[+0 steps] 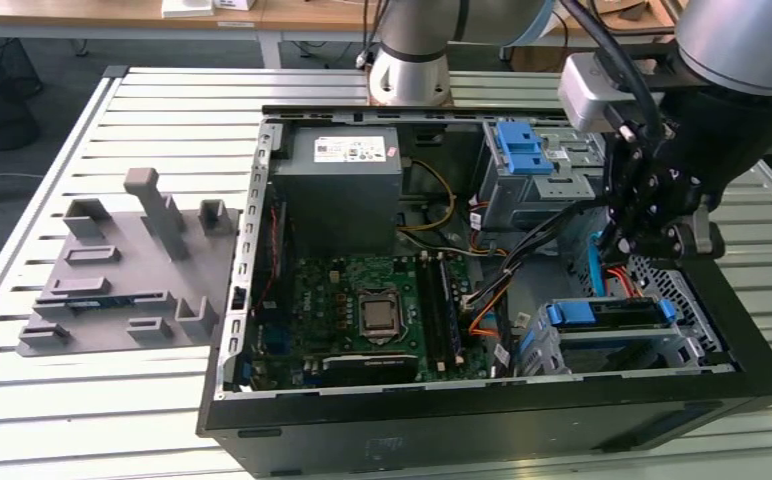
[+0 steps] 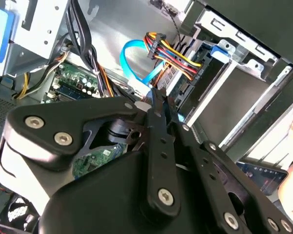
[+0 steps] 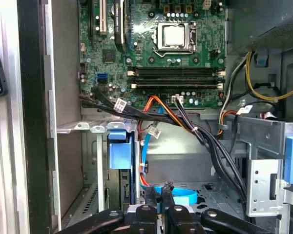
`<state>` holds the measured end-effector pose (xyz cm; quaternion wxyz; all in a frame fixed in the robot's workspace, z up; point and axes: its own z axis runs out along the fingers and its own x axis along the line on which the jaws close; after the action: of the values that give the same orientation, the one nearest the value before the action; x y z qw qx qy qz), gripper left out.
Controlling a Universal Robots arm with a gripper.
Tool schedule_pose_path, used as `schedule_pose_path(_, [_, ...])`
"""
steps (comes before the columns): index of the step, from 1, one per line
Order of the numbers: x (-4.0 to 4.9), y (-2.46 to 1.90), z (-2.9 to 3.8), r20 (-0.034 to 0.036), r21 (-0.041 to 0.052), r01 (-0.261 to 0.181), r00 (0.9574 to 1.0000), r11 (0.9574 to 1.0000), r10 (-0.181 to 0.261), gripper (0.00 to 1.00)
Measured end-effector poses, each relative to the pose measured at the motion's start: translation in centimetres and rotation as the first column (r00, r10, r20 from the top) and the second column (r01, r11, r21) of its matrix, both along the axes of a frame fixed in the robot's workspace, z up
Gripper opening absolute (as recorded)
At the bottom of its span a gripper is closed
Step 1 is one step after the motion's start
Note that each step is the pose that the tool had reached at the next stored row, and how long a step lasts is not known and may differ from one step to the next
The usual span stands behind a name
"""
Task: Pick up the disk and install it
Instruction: 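Insert the second disk wire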
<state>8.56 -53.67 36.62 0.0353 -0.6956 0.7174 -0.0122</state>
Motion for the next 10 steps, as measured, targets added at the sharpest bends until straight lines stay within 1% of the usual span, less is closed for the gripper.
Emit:
schedule_pose_path(1, [0.00, -0.06, -0.05, -0.0050, 0.0002, 0.000, 1.0000, 1.0000, 0.000, 0.16])
schedule_pose_path(3, [0.04, -0.11, -0.14, -0.0172, 0.0002, 0.000, 0.9999, 1.0000, 0.000, 0.16])
schedule_pose_path(7, [0.40, -0.12, -0.23, -0.0411, -0.0007, 0.001, 0.9992, 1.0000, -0.001, 0.16])
schedule_pose_path(9, [0.59, -0.12, -0.35, -0.0539, -0.0007, 0.001, 0.9985, 1.0000, -0.001, 0.16])
schedule_pose_path(10, [0.69, -0.12, -0.43, -0.0592, -0.0007, 0.001, 0.9982, 1.0000, -0.001, 0.16])
